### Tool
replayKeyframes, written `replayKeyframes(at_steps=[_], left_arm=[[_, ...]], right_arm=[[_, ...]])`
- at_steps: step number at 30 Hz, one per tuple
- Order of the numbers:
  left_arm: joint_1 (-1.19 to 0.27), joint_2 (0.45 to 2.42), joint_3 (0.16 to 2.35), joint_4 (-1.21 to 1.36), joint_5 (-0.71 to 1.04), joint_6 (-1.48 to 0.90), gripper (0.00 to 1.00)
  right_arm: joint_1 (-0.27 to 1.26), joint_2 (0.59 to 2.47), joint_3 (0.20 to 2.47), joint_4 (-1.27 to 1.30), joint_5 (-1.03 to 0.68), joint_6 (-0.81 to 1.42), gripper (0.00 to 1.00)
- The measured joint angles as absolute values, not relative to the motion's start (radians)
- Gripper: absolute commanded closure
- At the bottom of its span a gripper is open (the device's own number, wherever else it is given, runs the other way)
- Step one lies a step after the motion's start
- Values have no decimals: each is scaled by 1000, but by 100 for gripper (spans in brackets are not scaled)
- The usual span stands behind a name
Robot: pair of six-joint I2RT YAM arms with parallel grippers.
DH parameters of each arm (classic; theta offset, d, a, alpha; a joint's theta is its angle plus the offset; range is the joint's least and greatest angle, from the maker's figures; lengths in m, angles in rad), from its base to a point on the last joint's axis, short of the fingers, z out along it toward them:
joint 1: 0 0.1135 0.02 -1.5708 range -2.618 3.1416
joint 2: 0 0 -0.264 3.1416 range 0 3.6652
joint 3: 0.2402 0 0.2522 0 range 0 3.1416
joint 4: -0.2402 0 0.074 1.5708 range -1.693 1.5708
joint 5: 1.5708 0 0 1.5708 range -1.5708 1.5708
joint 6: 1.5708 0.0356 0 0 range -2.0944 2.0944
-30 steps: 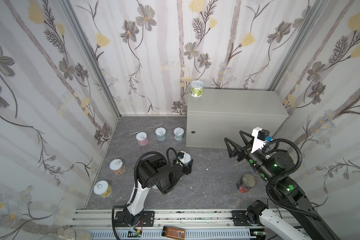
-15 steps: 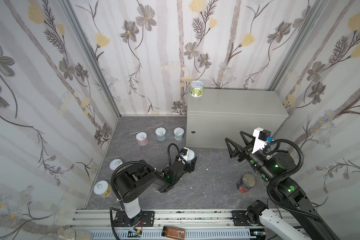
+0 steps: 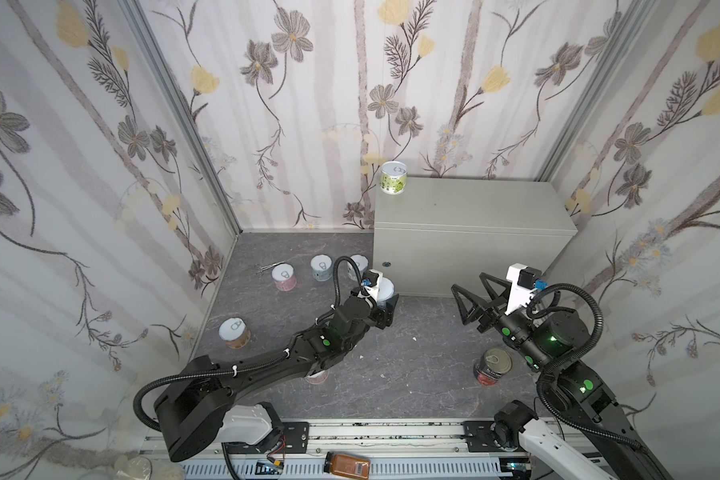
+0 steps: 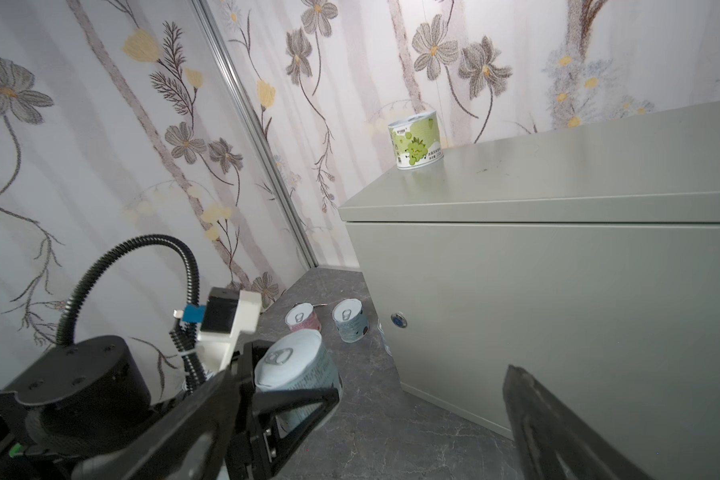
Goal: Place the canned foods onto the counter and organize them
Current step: 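Lift the light-blue can with the left gripper up to the cabinet top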
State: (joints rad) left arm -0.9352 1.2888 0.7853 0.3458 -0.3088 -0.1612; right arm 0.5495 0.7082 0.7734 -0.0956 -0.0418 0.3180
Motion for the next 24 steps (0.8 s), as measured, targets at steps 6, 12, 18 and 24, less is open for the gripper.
replayKeyframes(at_steps=[6, 12, 18, 24], left_arm=[[-935, 1221, 984, 61, -293, -161, 32], [-935, 1232, 1182, -150, -302, -133, 33], [-919, 1351, 1408, -267, -313, -93, 33], [-859, 1478, 1566, -332, -289, -73, 33]], right_arm=[[547, 685, 664, -80, -45, 367, 0], [539, 698, 630, -38, -64, 404, 0], [504, 753, 683, -8, -92, 418, 0], [451, 845, 781, 27, -136, 426, 0]])
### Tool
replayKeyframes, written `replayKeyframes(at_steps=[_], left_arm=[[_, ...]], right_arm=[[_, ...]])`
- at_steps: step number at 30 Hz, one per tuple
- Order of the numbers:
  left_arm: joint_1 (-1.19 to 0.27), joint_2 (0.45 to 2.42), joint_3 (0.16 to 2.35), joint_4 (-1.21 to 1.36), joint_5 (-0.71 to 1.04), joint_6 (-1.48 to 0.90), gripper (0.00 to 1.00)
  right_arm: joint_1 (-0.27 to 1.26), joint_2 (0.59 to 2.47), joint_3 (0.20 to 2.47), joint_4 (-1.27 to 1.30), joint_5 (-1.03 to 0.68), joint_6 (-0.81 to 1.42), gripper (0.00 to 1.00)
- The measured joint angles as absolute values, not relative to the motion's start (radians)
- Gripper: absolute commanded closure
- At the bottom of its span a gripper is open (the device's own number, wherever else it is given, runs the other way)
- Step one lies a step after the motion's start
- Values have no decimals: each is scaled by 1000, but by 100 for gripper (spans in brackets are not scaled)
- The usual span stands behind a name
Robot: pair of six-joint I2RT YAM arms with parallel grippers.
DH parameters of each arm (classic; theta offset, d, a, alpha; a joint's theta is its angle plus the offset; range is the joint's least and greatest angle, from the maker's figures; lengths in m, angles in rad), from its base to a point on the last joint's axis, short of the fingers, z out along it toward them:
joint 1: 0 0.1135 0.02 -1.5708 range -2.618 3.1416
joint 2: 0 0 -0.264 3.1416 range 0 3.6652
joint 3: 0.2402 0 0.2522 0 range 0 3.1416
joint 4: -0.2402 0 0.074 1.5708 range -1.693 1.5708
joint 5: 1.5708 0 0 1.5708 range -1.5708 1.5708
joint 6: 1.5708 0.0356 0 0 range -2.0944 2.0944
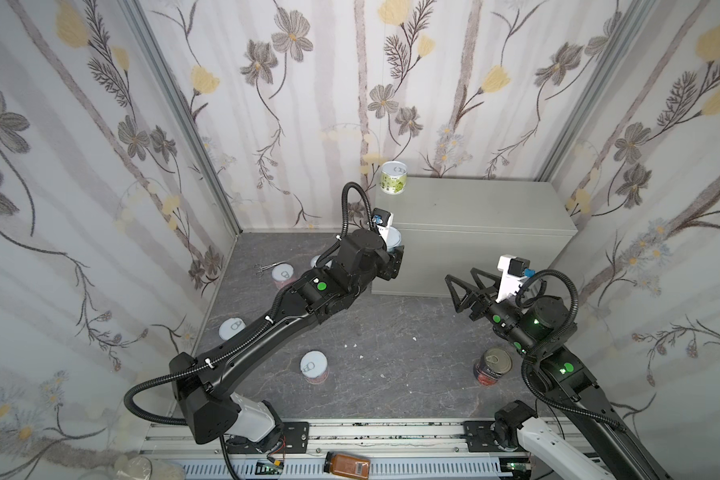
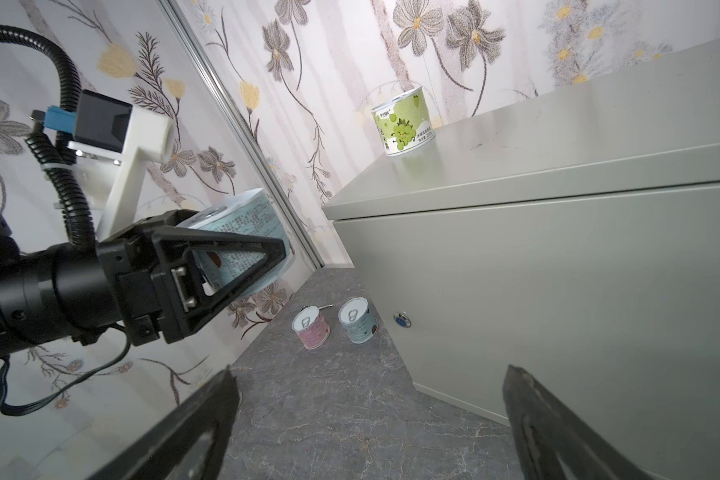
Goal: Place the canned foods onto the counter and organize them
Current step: 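Lift the light-blue can with the left gripper up to the cabinet top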
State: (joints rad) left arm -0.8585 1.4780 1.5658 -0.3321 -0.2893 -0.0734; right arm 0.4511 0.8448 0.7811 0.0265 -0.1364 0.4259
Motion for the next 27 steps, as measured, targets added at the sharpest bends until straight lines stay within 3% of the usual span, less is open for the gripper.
replayKeyframes(at_steps=[27], left_arm=[[-742, 1911, 2122, -382, -192, -2, 34]], right_arm=[[370, 1008, 912, 133, -238, 428, 0]])
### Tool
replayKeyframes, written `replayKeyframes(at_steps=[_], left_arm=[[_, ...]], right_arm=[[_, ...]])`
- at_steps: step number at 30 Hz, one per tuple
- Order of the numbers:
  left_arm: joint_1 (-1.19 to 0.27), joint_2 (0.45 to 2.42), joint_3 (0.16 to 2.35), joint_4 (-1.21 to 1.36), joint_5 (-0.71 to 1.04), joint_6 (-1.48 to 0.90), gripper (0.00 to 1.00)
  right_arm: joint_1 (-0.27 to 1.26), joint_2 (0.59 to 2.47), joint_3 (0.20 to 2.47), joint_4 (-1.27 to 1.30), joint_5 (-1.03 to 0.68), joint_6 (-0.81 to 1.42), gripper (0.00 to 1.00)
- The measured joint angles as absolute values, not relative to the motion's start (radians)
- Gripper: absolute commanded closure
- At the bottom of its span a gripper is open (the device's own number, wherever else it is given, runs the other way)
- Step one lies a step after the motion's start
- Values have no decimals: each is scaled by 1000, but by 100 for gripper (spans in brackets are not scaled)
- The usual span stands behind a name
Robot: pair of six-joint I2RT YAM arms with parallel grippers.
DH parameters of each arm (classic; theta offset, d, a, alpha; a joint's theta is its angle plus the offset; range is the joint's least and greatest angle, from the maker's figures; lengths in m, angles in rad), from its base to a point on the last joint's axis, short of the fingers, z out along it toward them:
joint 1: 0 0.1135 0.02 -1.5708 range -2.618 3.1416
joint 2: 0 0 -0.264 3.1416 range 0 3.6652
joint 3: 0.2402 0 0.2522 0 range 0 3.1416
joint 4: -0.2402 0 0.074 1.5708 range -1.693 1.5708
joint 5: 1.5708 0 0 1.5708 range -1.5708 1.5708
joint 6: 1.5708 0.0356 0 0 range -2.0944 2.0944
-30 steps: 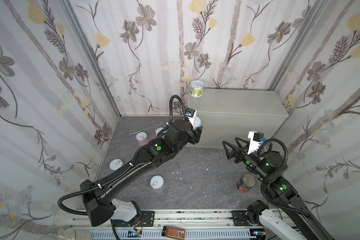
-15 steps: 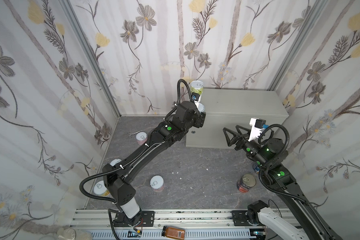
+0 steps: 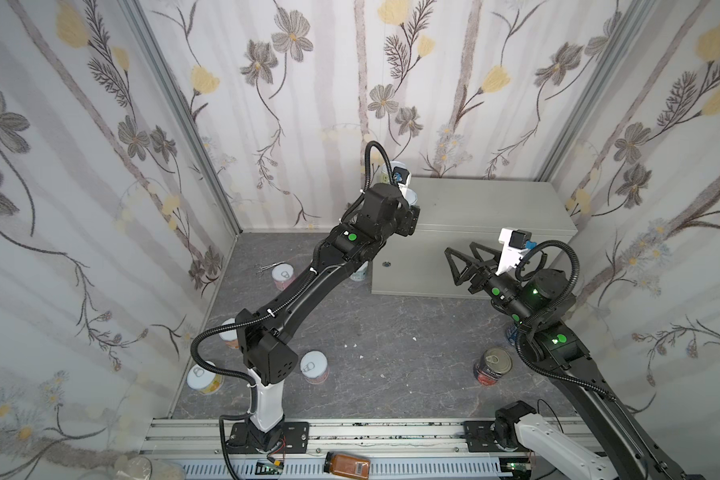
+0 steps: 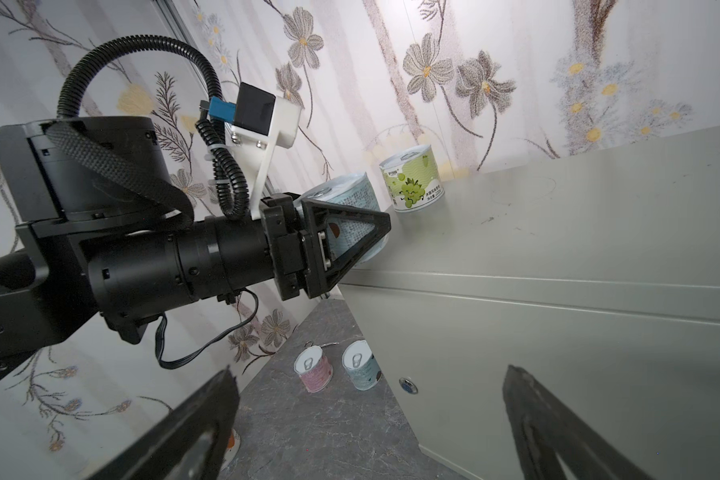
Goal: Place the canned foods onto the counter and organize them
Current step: 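Lift the light-blue can with the left gripper up to the cabinet top, then lower the light-blue can beside the green can and open the left gripper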
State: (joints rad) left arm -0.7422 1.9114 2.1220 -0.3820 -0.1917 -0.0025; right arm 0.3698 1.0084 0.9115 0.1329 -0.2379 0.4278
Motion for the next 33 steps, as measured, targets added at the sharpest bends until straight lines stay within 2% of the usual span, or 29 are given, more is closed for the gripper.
replayKeyframes(at_steps=[12, 22, 33], left_arm=[[-725, 1997, 2177, -384, -199, 0, 33], [-710, 2011, 2182, -364, -209, -1, 26], [-700, 2028, 2197, -354, -209, -1, 23]], right_arm=[[361, 1007, 890, 147, -256, 425, 0], [360, 1002, 883, 151, -260, 425, 0], [359, 993, 881, 153, -260, 425, 0]])
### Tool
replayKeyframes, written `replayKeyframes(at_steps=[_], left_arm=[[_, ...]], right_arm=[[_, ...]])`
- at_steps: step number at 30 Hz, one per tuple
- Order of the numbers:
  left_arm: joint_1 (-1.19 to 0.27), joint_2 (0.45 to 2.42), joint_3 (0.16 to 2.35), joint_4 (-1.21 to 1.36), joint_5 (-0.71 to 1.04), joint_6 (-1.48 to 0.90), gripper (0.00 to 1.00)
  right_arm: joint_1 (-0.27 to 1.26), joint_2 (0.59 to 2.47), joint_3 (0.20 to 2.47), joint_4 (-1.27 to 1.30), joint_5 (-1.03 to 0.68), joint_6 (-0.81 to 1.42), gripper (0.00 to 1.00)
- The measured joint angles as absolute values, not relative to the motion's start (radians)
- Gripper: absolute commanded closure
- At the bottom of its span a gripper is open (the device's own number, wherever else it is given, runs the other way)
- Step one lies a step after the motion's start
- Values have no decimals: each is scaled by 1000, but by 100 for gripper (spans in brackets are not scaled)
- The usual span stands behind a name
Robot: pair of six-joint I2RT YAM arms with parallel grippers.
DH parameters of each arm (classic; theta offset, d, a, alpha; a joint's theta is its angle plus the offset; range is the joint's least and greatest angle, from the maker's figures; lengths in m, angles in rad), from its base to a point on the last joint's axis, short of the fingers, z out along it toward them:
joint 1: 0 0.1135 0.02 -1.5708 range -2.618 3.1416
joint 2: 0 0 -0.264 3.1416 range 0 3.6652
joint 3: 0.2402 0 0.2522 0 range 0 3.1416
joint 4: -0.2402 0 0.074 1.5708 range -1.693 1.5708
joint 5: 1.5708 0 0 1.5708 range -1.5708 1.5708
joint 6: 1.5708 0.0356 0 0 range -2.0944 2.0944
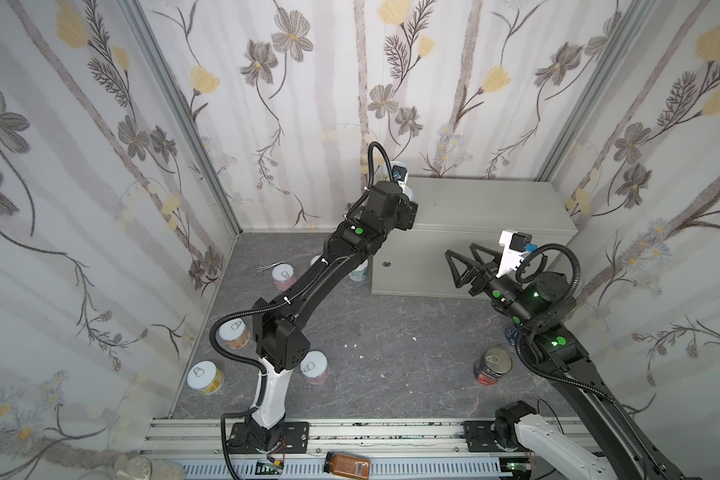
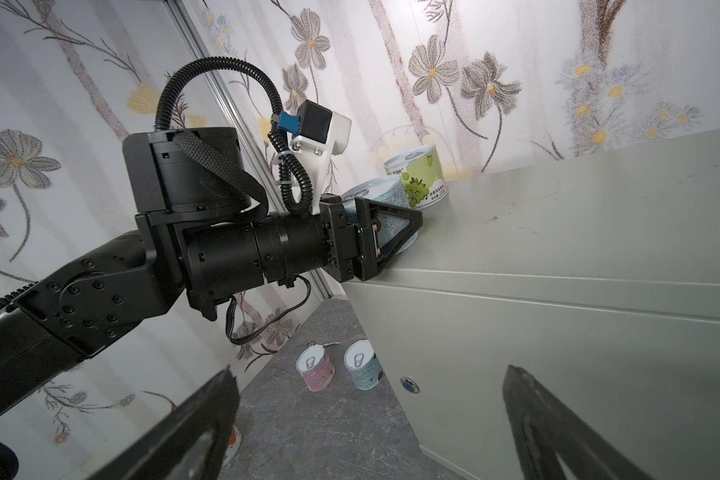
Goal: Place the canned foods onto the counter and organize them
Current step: 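Lower the light-blue can beside the green can and open the left gripper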
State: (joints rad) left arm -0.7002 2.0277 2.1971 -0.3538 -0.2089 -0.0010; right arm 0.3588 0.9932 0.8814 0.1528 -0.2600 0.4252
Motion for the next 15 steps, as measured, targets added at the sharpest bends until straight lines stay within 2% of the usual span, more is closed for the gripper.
replayKeyframes(at_steps=[4, 15], left_arm=[[-699, 2028, 2197, -353, -210, -1, 22], [-699, 2028, 2197, -354, -217, 0, 11]], right_arm=[[358, 993, 881, 153, -260, 425, 0], [359, 990, 878, 153, -260, 425, 0]])
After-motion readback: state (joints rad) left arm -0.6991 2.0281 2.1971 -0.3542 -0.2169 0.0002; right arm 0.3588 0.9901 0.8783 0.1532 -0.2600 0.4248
